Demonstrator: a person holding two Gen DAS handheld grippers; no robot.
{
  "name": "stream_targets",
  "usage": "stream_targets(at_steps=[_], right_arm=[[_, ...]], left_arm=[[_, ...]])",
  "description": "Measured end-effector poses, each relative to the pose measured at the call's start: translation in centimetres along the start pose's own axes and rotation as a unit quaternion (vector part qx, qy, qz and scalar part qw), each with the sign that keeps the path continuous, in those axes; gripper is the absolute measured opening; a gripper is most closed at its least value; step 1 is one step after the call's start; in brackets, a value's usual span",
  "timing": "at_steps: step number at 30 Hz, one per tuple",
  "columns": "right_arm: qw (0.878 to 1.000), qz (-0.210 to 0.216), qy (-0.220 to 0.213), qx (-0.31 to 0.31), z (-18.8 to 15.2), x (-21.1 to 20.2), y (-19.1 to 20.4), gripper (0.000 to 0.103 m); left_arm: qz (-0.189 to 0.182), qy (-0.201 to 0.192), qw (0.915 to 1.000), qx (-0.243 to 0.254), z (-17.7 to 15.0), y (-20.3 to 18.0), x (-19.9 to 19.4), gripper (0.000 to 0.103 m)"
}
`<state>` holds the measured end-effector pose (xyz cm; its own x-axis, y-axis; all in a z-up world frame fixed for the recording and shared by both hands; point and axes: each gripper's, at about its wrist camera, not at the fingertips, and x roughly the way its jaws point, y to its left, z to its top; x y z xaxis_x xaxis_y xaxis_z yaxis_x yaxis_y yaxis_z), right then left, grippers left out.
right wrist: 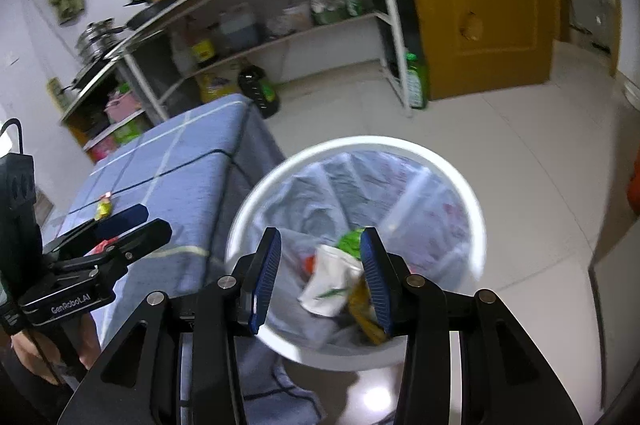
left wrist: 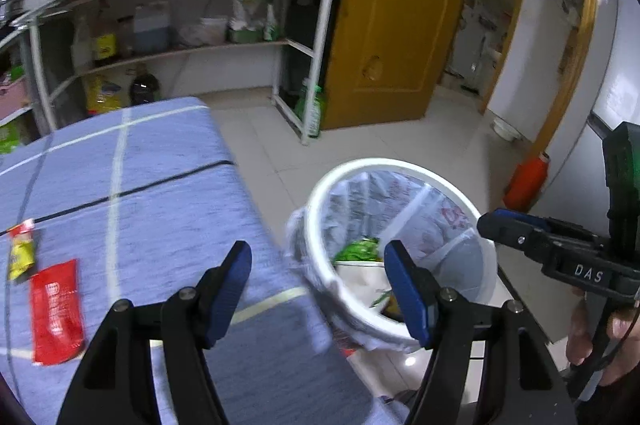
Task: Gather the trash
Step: 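Move both open tools back over the table toward the yellow and red packets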
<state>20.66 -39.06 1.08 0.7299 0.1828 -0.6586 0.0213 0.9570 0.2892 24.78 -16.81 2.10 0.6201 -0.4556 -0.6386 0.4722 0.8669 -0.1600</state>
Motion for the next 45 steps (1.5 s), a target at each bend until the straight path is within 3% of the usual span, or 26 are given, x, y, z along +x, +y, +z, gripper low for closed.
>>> stream_targets(at_steps=[10,23,36,45], right_arm=[[0.995,0.067,-0.001,-0.075,-0.1,1.1,8.1,0.043],[0.981,0.139,0.030,-0.134,-0.9,3.1,18.0,0.043],[0.970,0.134,0.093,-0.181,-2.7,9.0,25.2,0.043],[0.962,0.116,0.129,-0.209,-3.5,13.5,28.6,0.043]], left_arm=[[0.066,-0.036,0.9958,-0.052,-1.5,7.4,-5.7,0.071],[0.139,-0.048,0.9823,-0.115,-4.5,17.1,-10.0,0.071],[0.165,-0.064,0.9709,-0.161,-5.6,23.2,-12.4,0.071],[0.162,-0.074,0.9681,-0.177,-6.2,25.3,-13.6,0.071]])
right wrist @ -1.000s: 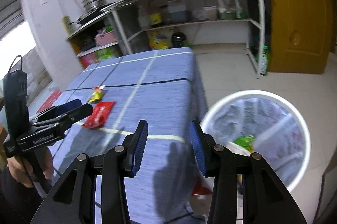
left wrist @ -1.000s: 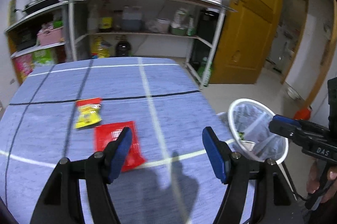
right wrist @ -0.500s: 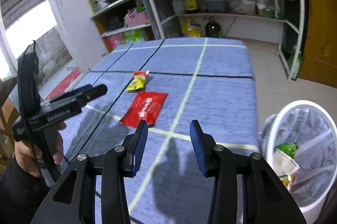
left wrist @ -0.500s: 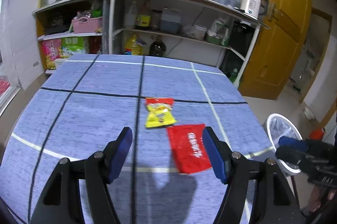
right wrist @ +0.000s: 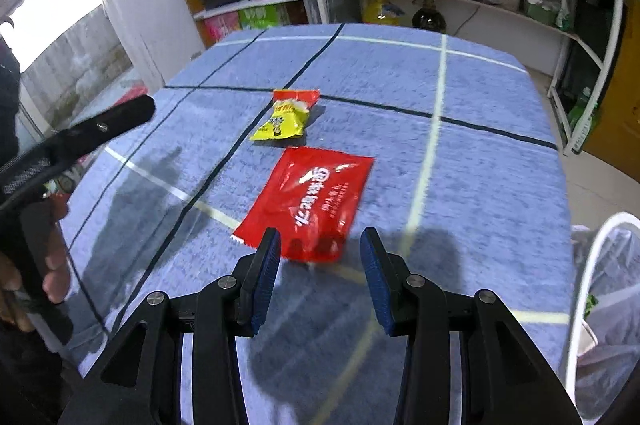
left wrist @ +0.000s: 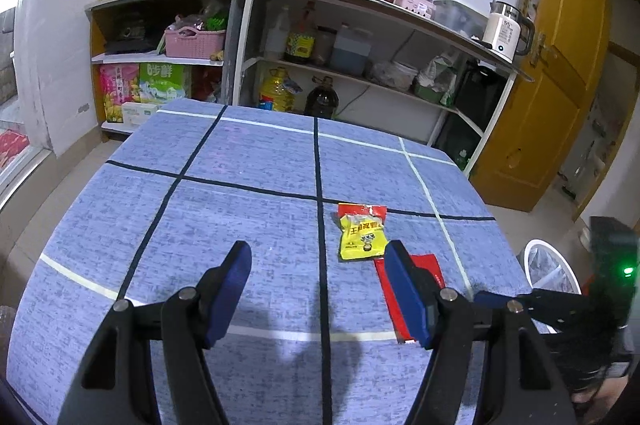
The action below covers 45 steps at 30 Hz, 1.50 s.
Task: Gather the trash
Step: 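Move both open tools back over the table toward the yellow and red packets, then grasp the red packet with the right tool while the left tool grasps the yellow chip packet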
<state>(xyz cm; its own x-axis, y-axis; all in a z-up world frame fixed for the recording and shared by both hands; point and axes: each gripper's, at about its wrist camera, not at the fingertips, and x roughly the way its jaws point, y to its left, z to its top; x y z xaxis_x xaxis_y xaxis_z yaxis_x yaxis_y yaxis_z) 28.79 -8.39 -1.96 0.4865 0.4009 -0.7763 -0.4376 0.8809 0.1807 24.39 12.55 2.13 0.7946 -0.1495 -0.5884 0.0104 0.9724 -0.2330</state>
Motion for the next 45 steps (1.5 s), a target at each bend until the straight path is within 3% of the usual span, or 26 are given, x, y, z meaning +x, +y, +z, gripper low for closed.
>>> stream_targets(at_steps=[7,9,14,17,29,32,34,38,40,45], right_arm=[[0.999,-0.032,0.007,-0.016,0.2,2.2,0.9,0.042],[0.998,-0.052,0.001,-0.026,0.2,2.2,1.1,0.032],[0.999,-0.048,-0.004,-0.025,0.3,2.1,0.7,0.014],[0.999,-0.040,-0.006,-0.026,0.0,1.5,0.3,0.009],[0.999,-0.043,-0.027,0.007,-1.8,-3.1,-4.3,0.007],[0.998,-0.042,-0.030,0.022,-2.2,-3.9,-5.7,0.007],[0.998,-0.043,-0.032,0.030,-2.4,-4.3,-6.5,0.007],[0.997,-0.046,-0.038,0.040,-2.6,-5.2,-7.5,0.007],[0.997,-0.047,-0.041,0.045,-2.8,-5.6,-7.9,0.007],[0.996,-0.049,-0.047,0.052,-3.0,-6.1,-8.4,0.007]], left_arm=[[0.005,0.009,0.9999,-0.002,-0.1,0.9,0.5,0.071],[0.008,0.012,0.9999,-0.008,0.0,1.3,0.8,0.071],[0.006,0.024,0.9995,-0.019,0.1,1.5,1.7,0.071],[0.001,0.031,0.9995,-0.012,0.2,0.6,2.6,0.071],[-0.027,0.068,0.9967,0.035,0.6,-5.4,8.2,0.071],[-0.018,0.077,0.9963,0.034,0.7,-6.1,9.7,0.071],[0.007,0.085,0.9956,0.038,0.6,-6.3,10.8,0.070],[0.019,0.100,0.9945,0.025,0.6,-6.2,12.1,0.059],[0.029,0.100,0.9942,0.025,0.7,-6.2,12.2,0.045],[0.031,0.090,0.9948,0.037,0.7,-6.7,11.8,0.036]])
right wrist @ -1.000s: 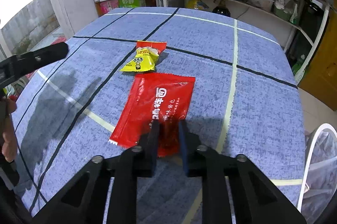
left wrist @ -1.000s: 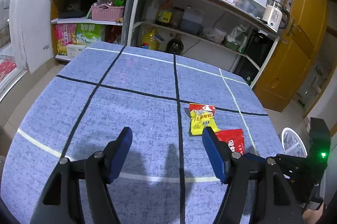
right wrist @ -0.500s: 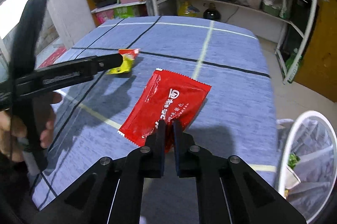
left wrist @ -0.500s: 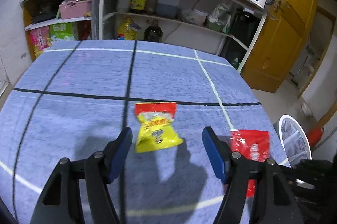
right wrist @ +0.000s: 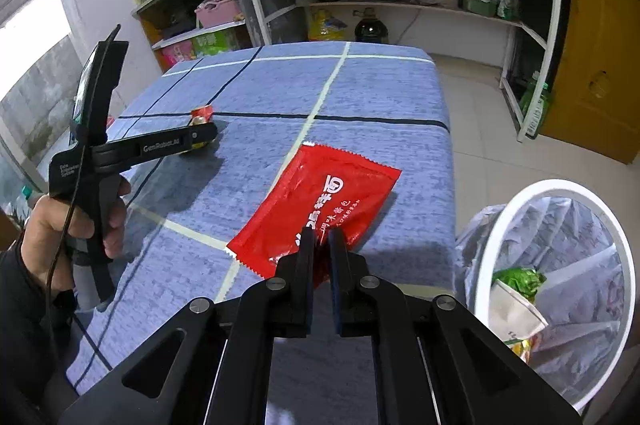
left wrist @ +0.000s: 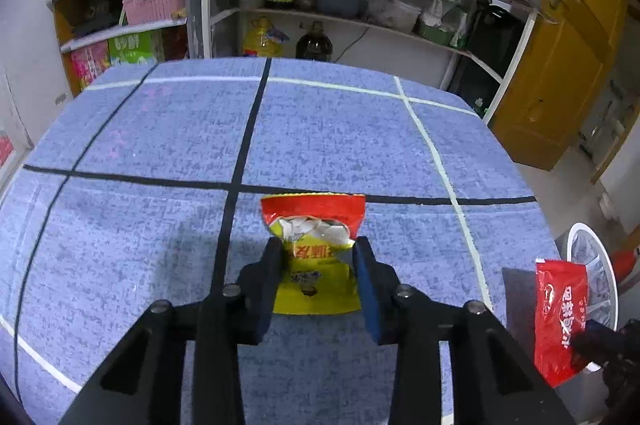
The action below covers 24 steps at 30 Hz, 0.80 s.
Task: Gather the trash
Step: 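Grasp the red packet with the right tool while the left tool grasps the yellow chip packet, then carry both packets over the trash bin and open both tools to drop them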
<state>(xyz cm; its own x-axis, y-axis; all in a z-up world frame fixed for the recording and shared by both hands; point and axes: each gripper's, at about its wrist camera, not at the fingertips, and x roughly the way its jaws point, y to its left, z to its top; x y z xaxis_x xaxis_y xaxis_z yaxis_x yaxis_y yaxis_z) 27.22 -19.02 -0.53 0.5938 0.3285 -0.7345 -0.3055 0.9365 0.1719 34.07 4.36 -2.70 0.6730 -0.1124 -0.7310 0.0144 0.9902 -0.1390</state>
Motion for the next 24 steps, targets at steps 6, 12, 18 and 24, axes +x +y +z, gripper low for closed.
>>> stream_targets(at_steps=[6,12,18,24], right_arm=[[1.000,-0.006,-0.016,0.005,-0.1,-1.3,-0.6,0.005],[0.998,0.019,-0.011,0.054,-0.5,-1.1,-2.4,0.004],[0.996,0.032,0.012,0.083,-0.6,0.7,-2.8,0.054],[0.998,0.001,0.042,0.050,-0.8,2.4,-1.1,0.053]], left_arm=[[-0.025,-0.014,0.9996,0.006,-0.7,-0.5,-2.3,0.034],[-0.041,-0.026,0.9986,0.020,-1.3,-1.4,-4.2,0.034],[-0.049,-0.031,0.9978,0.034,-1.2,-1.5,-4.9,0.034],[-0.053,-0.033,0.9974,0.036,-1.3,-1.2,-5.2,0.034]])
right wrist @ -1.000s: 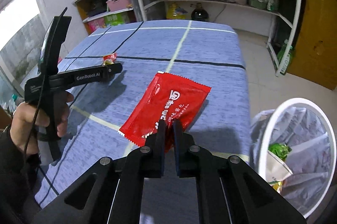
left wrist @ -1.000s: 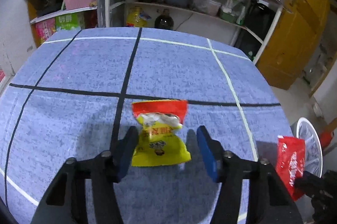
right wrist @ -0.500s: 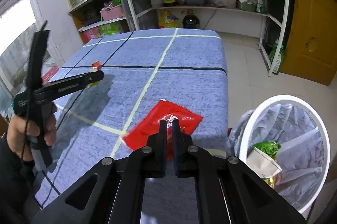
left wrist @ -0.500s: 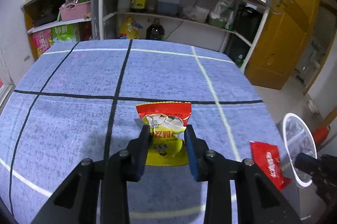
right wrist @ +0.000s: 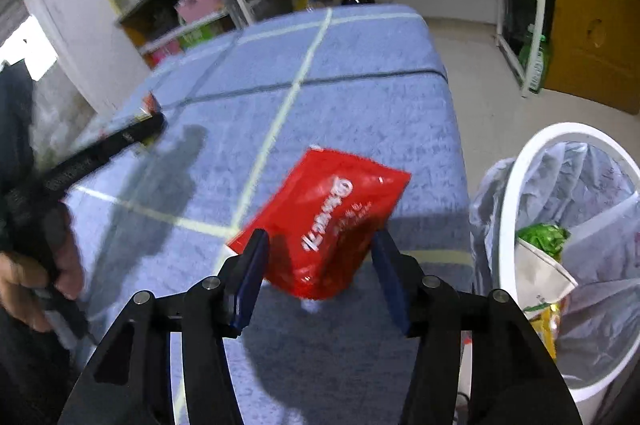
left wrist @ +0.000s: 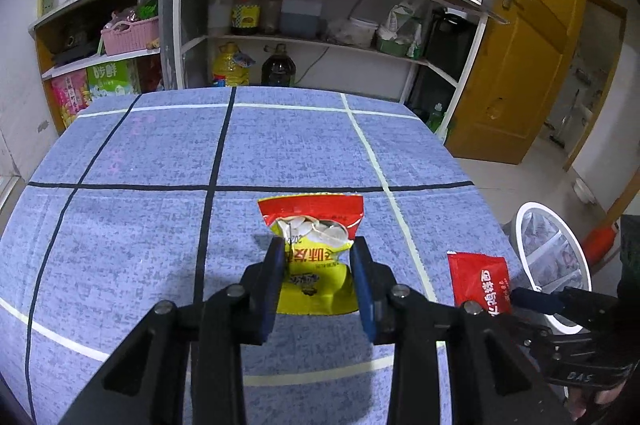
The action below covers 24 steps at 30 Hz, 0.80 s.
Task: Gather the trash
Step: 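Carry both packets over the trash bin and open both tools to drop them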
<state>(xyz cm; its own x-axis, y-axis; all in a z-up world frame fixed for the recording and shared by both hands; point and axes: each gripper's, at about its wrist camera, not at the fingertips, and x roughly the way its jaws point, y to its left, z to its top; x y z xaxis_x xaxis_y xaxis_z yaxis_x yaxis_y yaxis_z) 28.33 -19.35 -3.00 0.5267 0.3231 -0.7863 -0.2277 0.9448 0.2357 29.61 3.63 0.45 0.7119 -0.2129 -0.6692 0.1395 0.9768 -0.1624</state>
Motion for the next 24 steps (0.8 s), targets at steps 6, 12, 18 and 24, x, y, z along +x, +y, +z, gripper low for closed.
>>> stream_targets(at_steps=[6,12,18,24], right_arm=[[0.999,-0.029,-0.004,-0.023,-0.2,-0.2,0.3,0.019],[0.999,-0.026,-0.019,-0.021,-0.5,-0.9,0.4,0.007],[0.999,-0.025,-0.039,-0.016,-0.6,-2.7,-0.2,0.006],[0.998,-0.026,-0.057,0.002,-1.0,-4.9,-2.3,0.006]], left_arm=[[0.002,0.002,1.0000,0.004,-0.3,-0.1,-0.1,0.034],[-0.003,0.002,1.0000,0.009,-0.4,-0.6,-0.3,0.034],[-0.022,-0.007,0.9996,0.017,-0.4,-2.2,-1.1,0.034],[-0.049,-0.012,0.9980,0.039,-0.6,-5.6,-1.4,0.034]])
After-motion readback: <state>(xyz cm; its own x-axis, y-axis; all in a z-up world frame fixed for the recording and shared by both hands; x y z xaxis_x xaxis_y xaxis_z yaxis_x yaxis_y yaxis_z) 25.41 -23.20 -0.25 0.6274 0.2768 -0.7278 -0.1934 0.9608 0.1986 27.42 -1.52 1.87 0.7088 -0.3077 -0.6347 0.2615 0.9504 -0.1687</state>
